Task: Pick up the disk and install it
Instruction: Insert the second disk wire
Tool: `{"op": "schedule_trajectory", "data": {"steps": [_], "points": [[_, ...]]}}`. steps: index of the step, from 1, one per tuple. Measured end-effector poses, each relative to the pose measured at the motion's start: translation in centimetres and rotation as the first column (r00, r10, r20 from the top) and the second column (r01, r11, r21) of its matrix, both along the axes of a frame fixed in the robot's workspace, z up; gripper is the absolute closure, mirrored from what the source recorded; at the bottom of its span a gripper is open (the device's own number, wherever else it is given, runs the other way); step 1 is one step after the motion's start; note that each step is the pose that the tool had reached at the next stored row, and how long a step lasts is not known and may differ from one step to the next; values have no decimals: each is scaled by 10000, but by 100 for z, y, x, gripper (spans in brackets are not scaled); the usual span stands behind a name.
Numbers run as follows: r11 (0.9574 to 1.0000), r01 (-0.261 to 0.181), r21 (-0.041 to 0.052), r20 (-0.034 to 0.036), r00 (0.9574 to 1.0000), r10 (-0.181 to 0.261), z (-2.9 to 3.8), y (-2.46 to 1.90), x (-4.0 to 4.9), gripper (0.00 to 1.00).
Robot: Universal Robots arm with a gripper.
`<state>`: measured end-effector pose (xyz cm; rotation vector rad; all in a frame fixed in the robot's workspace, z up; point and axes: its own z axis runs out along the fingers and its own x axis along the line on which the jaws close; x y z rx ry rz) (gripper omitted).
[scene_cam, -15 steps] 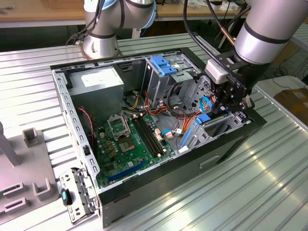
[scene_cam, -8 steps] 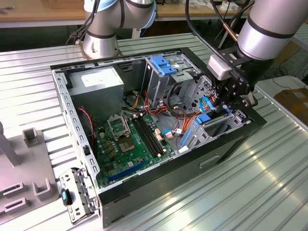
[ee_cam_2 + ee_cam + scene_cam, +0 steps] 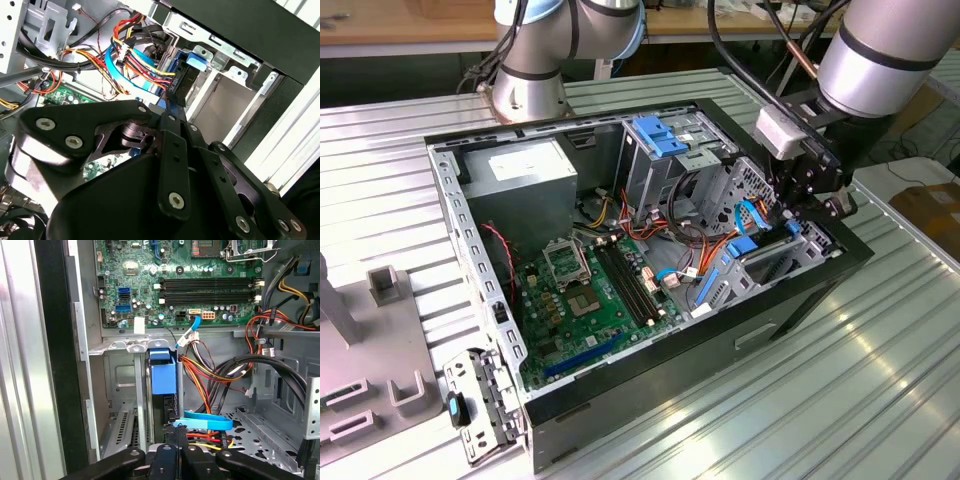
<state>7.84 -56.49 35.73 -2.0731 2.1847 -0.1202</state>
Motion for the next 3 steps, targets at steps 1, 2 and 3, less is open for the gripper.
{"op": "schedule_trajectory", "data": {"steps": [1, 2, 3], "points": [[10000, 0, 0, 0, 10000, 0, 0, 0, 0, 89], [10000, 0, -1, 0, 10000, 0, 0, 1, 0, 89], [10000, 0, 0, 0, 10000, 0, 0, 1, 0, 89]]}}
